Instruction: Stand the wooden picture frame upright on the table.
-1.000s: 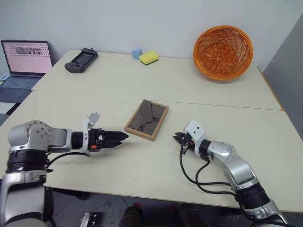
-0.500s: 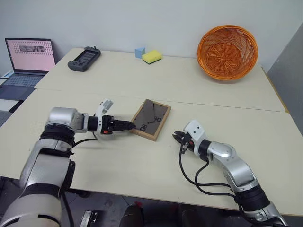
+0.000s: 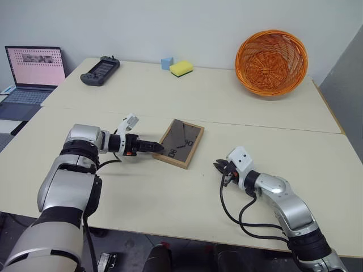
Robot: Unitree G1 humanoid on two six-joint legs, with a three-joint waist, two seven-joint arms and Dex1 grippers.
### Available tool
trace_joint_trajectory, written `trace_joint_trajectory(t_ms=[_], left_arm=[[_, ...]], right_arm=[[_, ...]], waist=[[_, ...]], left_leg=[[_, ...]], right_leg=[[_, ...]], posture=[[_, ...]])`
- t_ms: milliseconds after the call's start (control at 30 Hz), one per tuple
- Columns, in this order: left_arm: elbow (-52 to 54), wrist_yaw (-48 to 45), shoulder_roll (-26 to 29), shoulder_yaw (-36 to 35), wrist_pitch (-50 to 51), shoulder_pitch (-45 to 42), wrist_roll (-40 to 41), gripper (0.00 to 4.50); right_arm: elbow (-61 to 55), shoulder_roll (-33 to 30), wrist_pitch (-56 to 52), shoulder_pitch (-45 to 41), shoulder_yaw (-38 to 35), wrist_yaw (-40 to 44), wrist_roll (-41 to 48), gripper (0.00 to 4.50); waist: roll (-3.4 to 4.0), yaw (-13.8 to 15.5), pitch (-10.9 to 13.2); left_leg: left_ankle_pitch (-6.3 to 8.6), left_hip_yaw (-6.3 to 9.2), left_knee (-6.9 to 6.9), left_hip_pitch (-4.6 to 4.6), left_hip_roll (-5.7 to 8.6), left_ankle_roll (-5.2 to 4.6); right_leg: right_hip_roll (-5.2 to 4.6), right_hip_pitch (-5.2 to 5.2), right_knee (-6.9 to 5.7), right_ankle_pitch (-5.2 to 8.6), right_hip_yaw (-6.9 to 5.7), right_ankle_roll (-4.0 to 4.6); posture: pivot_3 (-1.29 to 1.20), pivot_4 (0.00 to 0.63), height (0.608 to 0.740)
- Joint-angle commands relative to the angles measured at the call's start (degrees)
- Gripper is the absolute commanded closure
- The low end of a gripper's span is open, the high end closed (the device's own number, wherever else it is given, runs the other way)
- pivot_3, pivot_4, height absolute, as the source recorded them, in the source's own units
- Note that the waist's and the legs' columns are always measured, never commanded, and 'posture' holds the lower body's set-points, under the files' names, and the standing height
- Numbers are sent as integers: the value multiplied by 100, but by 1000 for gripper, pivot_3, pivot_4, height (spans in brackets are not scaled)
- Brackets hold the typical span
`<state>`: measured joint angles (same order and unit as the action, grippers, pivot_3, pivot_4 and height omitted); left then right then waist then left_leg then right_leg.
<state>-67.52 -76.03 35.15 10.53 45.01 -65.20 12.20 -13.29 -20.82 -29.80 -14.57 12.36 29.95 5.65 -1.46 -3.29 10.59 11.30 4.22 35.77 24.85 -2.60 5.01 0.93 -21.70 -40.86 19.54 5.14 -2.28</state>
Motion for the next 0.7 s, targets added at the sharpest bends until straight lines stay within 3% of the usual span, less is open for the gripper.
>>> trace_joint_trajectory(t_ms=[33,200,333,700], left_arm=[[-180,239,-178,-235,-169,-141,-161,425],[-187,190,-383,-446,76,-208,-200,425],[119,-433,-476,-140,215,-33,-388,425],[-68,-300,-461,-371,215,-146,-553,425]], right_arm=[[-188,63,12,-134,-56,-15,40,3925],[-162,118,16,-200,-20,-8,25,3925],[-95,118,28,-282,-26,5,20,3925],[93,231,91,-374,195,0,-76,3925]], waist=[[0,1,0],[0,13,0],[0,13,0],[0,1,0]], left_leg=[[0,0,2,0,0,0],[0,4,7,0,3,0],[0,5,7,0,4,0],[0,6,6,-1,2,0]], right_leg=[[0,1,-1,0,0,0],[-1,8,0,0,-2,0],[-1,9,-1,0,-4,0],[-1,7,-1,0,-4,0]], posture=[[0,150,740],[0,150,740],[0,150,740],[0,150,740]])
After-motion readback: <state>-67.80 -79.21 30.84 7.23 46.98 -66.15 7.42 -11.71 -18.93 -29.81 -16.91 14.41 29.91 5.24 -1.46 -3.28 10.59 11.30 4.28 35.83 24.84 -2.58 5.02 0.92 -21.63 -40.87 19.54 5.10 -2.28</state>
